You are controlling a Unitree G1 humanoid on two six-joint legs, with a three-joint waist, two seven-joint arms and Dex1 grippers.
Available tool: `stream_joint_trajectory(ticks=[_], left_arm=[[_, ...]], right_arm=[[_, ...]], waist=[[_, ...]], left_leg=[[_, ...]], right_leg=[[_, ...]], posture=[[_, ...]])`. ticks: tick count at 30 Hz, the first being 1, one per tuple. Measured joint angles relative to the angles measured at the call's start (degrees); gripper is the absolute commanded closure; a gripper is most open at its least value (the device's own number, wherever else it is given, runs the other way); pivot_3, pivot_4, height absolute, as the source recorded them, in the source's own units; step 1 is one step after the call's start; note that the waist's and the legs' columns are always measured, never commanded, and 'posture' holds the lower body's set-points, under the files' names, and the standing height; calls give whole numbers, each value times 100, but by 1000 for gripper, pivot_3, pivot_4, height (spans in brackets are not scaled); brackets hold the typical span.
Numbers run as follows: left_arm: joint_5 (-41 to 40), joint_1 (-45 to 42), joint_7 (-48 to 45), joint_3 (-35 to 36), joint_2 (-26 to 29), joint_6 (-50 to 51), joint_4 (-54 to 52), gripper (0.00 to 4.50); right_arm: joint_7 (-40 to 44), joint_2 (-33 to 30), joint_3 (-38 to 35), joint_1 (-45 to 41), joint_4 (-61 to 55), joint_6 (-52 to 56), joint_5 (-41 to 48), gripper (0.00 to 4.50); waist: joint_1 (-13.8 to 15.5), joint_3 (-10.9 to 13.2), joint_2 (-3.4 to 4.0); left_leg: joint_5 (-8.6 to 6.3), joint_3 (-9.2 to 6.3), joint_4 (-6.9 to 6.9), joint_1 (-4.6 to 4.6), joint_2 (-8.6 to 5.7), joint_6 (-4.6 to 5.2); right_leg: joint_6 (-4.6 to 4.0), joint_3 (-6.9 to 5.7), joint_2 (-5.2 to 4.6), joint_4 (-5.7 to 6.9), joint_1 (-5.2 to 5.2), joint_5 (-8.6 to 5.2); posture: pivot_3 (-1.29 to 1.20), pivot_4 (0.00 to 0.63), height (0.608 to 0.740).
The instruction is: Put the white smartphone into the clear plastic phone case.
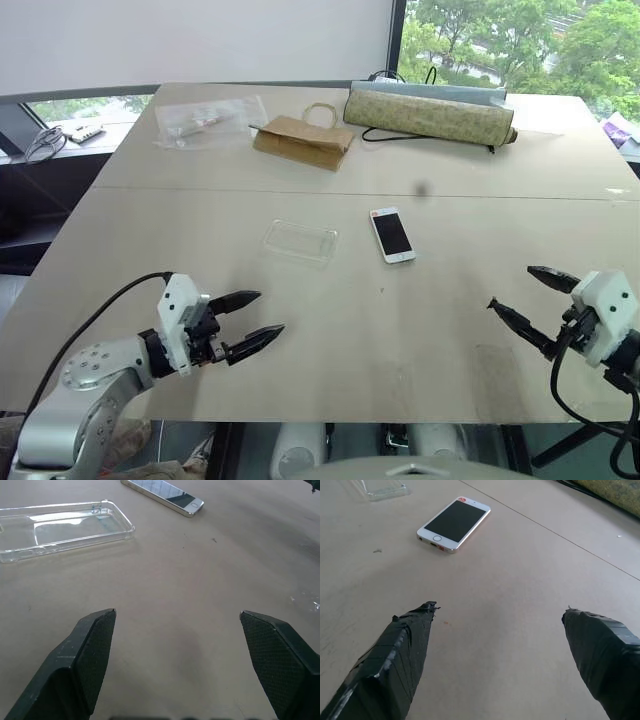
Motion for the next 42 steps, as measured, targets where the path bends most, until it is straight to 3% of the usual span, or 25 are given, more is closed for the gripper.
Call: stream_joint_trajectory(ticks=[6,11,17,25,28,37,42], left_arm=[[166,-621,491,49,-79,0,162,292],[350,-1301,646,-30,55,130,530,292],[1360,-2623,133,-1258,771,-89,1304,292],[2237,-4438,-985,-2571,440,-1068,3480,292],[2601,-5204,-1450,-2930,46,-1667,4610,292],[3276,-6609,-2418,-3364,-623,-2935,7076,4316],[3355,-6787,-2747,-3322,-683,-3083,7484,4416]], right_arm=[[131,50,282,-138,-245,-214,101,0],[581,-110,483,-209,-827,-199,811,0],[931,-556,504,-74,-1155,-89,1111,0],[752,-512,472,417,-1363,-98,916,0],[553,-426,445,612,-1623,-98,858,0],[126,-229,467,1070,-2076,-90,692,0],[-19,-129,467,1270,-2169,-96,561,0]], waist=[[9,0,1],[3,-1,2],[61,-2,-2],[143,-2,-3],[138,-2,-6],[125,-10,-17],[105,-13,-21]], left_leg=[[0,-14,1,1,0,0],[0,-11,1,-3,0,0],[0,-9,2,0,-7,1],[0,-12,4,-8,-20,0],[0,-7,11,-9,-24,1],[0,-9,14,-6,-28,1],[0,-15,16,6,-25,2]], right_leg=[[2,3,11,2,4,2],[11,8,22,-3,4,6],[11,11,21,-5,7,6],[11,4,31,-3,6,7],[13,8,31,-3,6,8],[14,8,31,1,9,8],[13,8,30,3,22,8]], posture=[[0,150,740],[0,150,740],[0,150,740],[0,150,740],[0,150,740],[0,150,740],[0,150,740]])
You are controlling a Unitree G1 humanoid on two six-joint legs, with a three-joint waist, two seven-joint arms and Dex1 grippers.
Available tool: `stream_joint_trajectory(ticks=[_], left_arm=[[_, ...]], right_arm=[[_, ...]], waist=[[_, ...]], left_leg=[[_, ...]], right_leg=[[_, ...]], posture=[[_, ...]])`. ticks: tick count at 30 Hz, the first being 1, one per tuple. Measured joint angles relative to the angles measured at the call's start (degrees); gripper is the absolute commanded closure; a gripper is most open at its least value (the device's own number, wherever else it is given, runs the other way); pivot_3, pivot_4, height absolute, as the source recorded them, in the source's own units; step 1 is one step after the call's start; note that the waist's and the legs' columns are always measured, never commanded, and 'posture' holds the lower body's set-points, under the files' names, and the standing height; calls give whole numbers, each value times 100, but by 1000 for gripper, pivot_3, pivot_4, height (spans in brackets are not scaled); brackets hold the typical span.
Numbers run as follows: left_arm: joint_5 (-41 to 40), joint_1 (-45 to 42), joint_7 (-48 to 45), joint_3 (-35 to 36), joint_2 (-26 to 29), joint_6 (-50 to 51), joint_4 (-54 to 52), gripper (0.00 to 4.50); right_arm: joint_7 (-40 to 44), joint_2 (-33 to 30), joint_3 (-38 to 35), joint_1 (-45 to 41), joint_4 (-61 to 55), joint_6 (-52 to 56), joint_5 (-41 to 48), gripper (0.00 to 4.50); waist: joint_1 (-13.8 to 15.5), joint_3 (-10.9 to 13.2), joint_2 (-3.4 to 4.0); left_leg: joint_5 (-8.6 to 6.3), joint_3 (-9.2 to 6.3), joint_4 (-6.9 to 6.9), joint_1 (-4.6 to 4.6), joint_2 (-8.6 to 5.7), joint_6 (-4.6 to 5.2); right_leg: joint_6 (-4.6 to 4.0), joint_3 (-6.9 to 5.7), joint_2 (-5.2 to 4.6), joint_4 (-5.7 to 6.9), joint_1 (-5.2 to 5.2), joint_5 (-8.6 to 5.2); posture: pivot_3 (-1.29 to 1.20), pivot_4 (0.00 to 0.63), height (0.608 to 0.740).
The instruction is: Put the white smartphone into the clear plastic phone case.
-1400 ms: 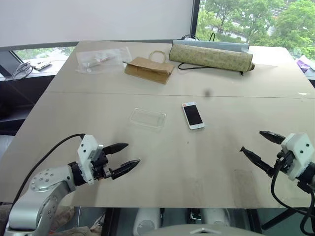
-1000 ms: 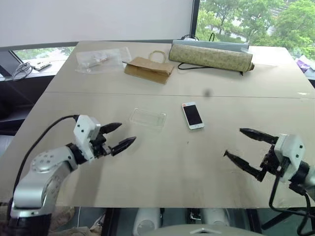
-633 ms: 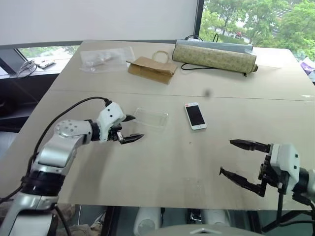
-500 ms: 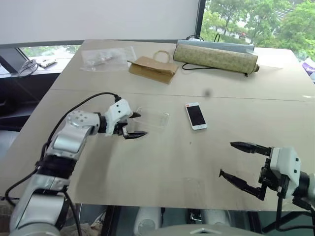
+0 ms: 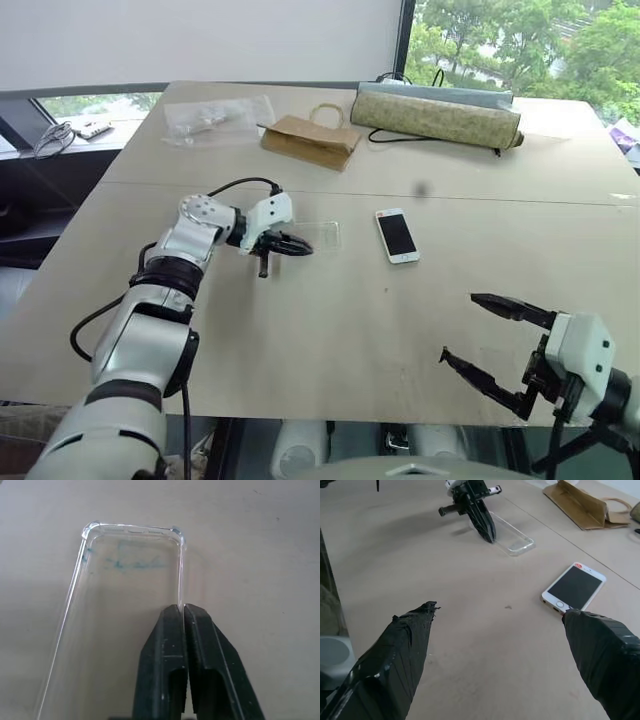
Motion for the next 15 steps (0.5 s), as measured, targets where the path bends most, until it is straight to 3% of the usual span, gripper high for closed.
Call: stream_joint_trajectory(ticks=[5,8,15], left_arm=[[-204,566,-512,90,304,496,-1039,4416],[-491,1331,-605,183,451,1171,-2408,4416],[-890,2497,-209,229,547,2284,-4711,4416]], right_arm=[[-82,89,212,-24,-5,-16,-132,0],[-130,96,330,-165,20,-33,-230,0],[-143,53,516,-448,139,24,-254,0]], waist=[[-101,0,0],[-124,1,1],[-91,1,1]], left_leg=[[0,-2,-1,-5,17,0],[0,0,-1,-4,19,-1],[0,-20,3,-4,16,0]], right_leg=[[-1,1,0,-3,-1,-1],[0,13,-1,-4,-1,-1],[0,17,10,-1,2,-1]], posture=[[0,150,740],[0,150,740],[0,150,740]])
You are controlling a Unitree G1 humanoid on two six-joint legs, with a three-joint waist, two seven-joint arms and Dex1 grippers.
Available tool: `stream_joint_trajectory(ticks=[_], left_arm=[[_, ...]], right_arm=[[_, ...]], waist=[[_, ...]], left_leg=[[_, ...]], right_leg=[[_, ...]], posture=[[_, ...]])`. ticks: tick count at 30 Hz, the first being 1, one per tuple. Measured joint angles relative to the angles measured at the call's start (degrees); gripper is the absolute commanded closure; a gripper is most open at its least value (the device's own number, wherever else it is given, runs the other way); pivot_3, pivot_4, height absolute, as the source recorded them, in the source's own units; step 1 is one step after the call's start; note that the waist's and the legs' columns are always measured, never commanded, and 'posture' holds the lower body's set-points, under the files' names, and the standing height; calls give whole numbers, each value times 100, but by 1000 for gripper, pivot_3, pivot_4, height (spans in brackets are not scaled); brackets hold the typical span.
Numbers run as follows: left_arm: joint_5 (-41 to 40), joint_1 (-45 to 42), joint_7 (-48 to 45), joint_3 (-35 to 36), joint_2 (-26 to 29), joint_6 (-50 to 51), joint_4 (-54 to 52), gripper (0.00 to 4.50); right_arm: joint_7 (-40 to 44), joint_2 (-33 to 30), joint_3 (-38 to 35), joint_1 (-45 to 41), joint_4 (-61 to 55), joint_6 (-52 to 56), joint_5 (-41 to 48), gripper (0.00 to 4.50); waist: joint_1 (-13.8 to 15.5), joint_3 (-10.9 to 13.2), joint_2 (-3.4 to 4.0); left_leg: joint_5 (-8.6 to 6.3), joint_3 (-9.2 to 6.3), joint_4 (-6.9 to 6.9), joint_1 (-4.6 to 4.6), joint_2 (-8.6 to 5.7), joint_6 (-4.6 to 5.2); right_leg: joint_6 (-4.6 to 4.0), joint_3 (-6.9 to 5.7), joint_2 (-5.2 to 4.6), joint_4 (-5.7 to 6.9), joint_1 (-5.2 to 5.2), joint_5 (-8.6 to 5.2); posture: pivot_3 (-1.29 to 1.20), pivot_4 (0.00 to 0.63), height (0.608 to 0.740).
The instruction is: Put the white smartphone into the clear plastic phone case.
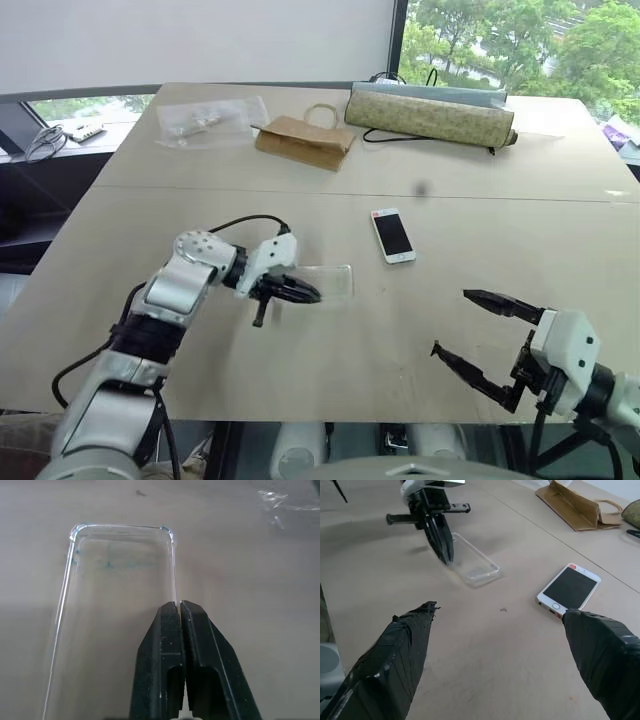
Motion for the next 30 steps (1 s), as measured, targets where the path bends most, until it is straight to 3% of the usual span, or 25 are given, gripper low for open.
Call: stream_joint_trajectory(ticks=[5,19,22,23,24,30], left_arm=[[216,106,412,-36,-18,-328,-229,4416],[408,-34,393,-408,-190,-1036,141,4416],[351,-80,387,-455,-288,-732,104,3767],[324,-79,374,-490,-338,-554,4,3268],[299,-79,348,-512,-341,-457,-76,3092],[-98,-6,337,-433,-262,146,-692,599]], right_arm=[[29,-88,22,-140,136,35,19,0],[-97,-155,292,-484,245,124,-196,0],[-159,-238,386,-523,249,231,-314,0],[-209,-249,411,-552,246,348,-326,0],[-249,-249,422,-562,240,417,-321,0],[-432,-187,417,-1068,313,1120,223,0]], waist=[[-2,-1,0],[15,-4,4],[30,-4,3],[29,-4,4],[25,-4,3],[-27,-4,3]], left_leg=[[0,-13,1,2,-2,0],[0,-3,1,3,-6,0],[0,-3,2,1,-7,0],[0,-2,3,-1,-7,1],[0,-3,3,-1,-7,1],[0,-4,3,4,-2,0]], right_leg=[[-1,69,56,-1,4,0],[0,84,59,-3,4,0],[0,85,58,-3,4,0],[0,86,58,-3,3,0],[0,86,59,-3,3,0],[0,87,63,0,4,0]], posture=[[0,150,740],[0,150,740],[0,150,740],[0,150,740],[0,150,740],[0,150,740]])
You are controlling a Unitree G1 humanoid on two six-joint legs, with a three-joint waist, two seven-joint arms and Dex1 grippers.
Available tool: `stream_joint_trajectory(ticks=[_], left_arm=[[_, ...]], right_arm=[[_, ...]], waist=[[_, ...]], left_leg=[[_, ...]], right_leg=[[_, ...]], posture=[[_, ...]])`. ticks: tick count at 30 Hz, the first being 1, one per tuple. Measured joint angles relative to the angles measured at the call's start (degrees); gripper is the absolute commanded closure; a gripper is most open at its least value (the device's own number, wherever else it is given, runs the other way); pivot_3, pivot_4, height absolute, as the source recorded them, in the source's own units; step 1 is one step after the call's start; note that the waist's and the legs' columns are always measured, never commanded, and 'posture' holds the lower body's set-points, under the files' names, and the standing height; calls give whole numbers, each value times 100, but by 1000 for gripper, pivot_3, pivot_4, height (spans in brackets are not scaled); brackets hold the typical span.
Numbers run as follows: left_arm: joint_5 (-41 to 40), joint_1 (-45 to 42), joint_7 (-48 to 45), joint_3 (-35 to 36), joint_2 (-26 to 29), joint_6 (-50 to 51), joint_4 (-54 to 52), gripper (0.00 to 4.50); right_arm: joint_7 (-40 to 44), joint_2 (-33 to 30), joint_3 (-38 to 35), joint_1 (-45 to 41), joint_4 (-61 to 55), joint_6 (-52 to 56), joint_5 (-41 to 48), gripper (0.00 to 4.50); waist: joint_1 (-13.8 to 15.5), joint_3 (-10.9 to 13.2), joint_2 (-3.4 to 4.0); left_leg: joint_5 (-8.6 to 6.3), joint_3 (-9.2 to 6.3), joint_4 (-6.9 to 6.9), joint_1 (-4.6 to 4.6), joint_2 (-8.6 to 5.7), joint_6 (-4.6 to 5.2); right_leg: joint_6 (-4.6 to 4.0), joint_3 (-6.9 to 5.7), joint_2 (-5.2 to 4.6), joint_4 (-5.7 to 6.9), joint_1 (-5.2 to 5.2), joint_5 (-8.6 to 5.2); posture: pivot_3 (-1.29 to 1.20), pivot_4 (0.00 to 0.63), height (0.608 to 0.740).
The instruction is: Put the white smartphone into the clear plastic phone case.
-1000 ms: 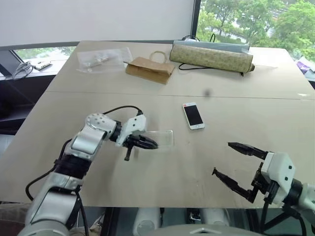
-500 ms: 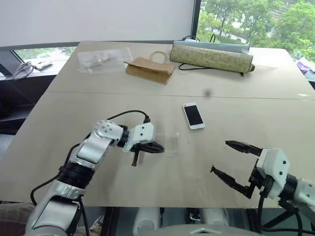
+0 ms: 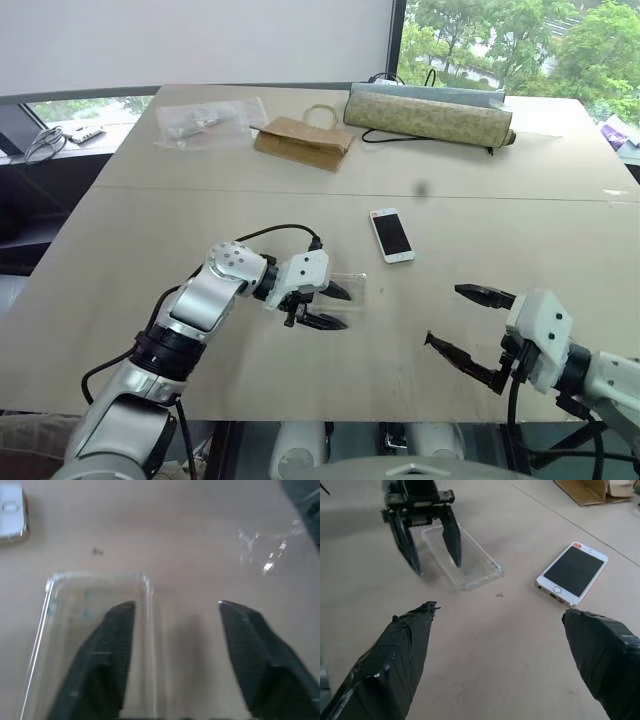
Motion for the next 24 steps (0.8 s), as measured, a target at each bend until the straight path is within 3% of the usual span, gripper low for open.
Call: stream_joint_trajectory(ticks=[1,2,6,11,19,24], left_arm=[[-76,64,36,74,44,114,-145,190],[-169,156,98,186,88,219,-282,78],[-598,487,338,731,358,661,-752,78],[-1078,1521,930,1807,617,1042,-1415,78],[-1377,3088,1885,3020,358,887,-1863,78],[-1513,3493,1989,3223,353,744,-1982,78]], right_arm=[[-95,16,-6,-147,93,126,52,0],[-181,32,-13,-254,169,218,65,0],[-472,61,19,-650,420,413,-22,0],[-1231,289,913,-1863,1044,1035,-721,0],[-1875,1625,1859,-3614,2230,2172,-946,0],[-2376,2348,2128,-4118,3047,2376,-1295,0]], waist=[[-1,0,1],[-5,0,1],[2,1,2],[-50,1,2],[-14,1,2],[5,1,3]], left_leg=[[0,1,0,1,0,0],[0,2,-1,2,1,0],[0,1,-5,0,3,0],[0,15,-11,15,4,-1],[0,19,-15,13,7,-1],[0,13,-13,-1,6,-1]], right_leg=[[0,1,0,0,0,0],[0,3,0,1,0,0],[0,3,0,-1,-1,0],[0,26,-5,1,-2,0],[-9,24,-10,-1,-5,6],[-22,12,-13,-1,-13,13]], posture=[[0,150,740],[0,150,740],[0,150,740],[0,150,740],[0,150,740],[0,150,740]])
